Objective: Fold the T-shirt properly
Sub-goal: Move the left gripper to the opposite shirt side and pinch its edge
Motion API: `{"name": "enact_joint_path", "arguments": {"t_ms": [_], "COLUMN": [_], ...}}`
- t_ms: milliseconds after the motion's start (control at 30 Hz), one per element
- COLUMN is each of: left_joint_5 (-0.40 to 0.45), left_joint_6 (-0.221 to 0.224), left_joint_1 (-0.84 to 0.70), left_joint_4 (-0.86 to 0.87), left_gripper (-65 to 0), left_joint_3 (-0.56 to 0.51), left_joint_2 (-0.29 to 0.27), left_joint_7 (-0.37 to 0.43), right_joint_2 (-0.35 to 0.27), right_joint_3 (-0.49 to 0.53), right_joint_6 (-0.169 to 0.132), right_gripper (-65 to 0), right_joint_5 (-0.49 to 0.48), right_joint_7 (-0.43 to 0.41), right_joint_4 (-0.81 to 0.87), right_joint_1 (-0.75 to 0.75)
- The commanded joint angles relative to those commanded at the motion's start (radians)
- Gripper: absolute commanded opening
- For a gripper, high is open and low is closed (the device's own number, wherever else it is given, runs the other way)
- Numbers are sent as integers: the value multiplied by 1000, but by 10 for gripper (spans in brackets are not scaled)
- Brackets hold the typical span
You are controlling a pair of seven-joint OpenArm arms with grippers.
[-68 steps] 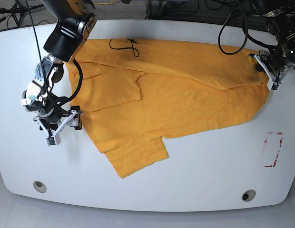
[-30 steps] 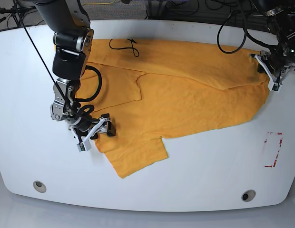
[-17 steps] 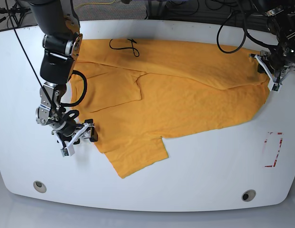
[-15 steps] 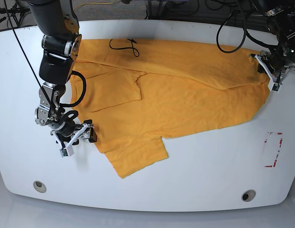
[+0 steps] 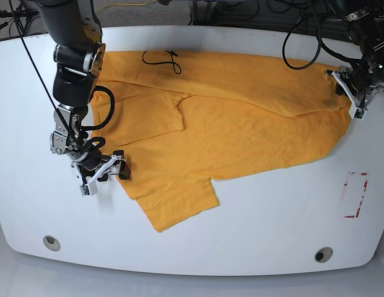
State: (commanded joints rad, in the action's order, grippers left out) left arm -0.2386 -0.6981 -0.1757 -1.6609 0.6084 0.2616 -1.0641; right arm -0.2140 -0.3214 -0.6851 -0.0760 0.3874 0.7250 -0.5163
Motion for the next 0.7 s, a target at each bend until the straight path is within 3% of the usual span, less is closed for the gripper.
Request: {"name": "enact_joint_path", "arguments": {"t_ms": [233, 467, 600, 667, 700], "left_joint_5": [0, 0, 0, 0, 0], "left_joint_6": [0, 0, 0, 0, 0], "left_joint_1": [-2, -2, 0, 3, 3], "left_joint_4": [0, 0, 0, 0, 0], "left_gripper": [-493, -493, -493, -493, -493], "left_joint_3": [0, 0, 0, 0, 0], "left_joint_2": [0, 0, 0, 0, 0], "left_joint_7": [0, 0, 0, 0, 0], "right_joint_2": [32, 48, 48, 48, 48], "right_joint_3": [2, 2, 2, 2, 2], "right_joint_6": [0, 34, 35, 35, 35], "right_gripper": [-190, -203, -330, -490, -523], "right_joint_5": [2, 2, 2, 2, 2], "right_joint_7": [0, 0, 0, 0, 0], "right_joint_4": [0, 0, 0, 0, 0], "right_joint_1": [-2, -3, -3, -5, -6]}}
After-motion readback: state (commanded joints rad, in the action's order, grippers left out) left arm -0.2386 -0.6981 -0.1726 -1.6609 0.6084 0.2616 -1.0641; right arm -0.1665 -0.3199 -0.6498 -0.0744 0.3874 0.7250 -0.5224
